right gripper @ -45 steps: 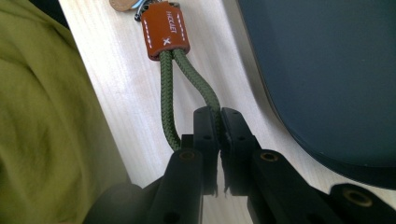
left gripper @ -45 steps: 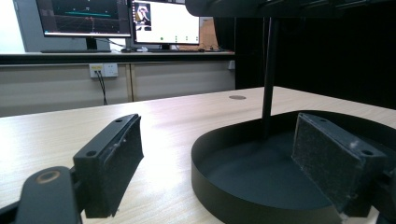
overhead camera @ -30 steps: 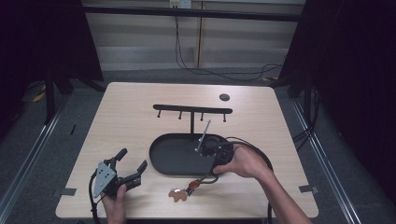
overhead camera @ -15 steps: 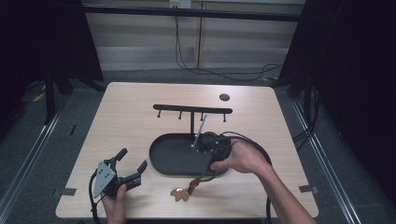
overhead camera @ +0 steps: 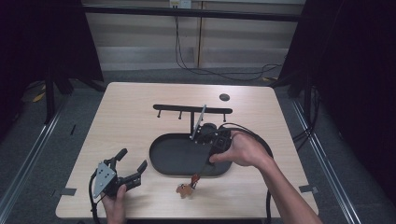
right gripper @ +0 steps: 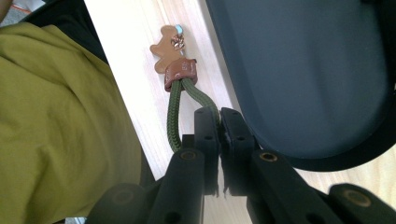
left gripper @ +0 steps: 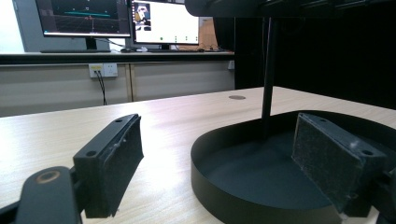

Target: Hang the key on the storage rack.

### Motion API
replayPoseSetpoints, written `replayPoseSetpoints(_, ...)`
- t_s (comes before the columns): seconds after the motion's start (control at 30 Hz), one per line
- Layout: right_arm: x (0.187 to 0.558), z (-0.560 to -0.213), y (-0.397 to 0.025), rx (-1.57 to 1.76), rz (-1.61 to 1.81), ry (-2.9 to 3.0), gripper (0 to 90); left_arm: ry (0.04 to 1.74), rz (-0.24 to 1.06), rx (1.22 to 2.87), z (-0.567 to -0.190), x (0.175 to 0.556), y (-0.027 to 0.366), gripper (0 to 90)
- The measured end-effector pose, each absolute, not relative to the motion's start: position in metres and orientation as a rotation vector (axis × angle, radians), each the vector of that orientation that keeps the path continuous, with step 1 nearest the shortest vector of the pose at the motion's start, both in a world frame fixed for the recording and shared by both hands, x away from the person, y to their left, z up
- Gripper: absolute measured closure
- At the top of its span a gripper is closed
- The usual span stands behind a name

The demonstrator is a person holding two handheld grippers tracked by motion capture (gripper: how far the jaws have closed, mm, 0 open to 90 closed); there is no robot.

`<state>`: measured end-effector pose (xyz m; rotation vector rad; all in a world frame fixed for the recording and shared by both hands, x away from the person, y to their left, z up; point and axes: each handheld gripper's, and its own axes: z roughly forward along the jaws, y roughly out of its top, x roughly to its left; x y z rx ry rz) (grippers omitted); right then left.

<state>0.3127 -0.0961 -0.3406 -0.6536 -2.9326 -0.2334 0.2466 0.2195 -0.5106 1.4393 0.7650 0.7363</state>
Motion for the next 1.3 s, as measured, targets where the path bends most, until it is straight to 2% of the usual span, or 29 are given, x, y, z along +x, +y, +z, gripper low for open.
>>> replayPoseSetpoints(1.3, 0.327, -0.283, -0.085, -0.6, -0.357, -3.008, 86.3, 0.765, 0.736, 1.439, -0.511, 0.247, 0.22, 15.8)
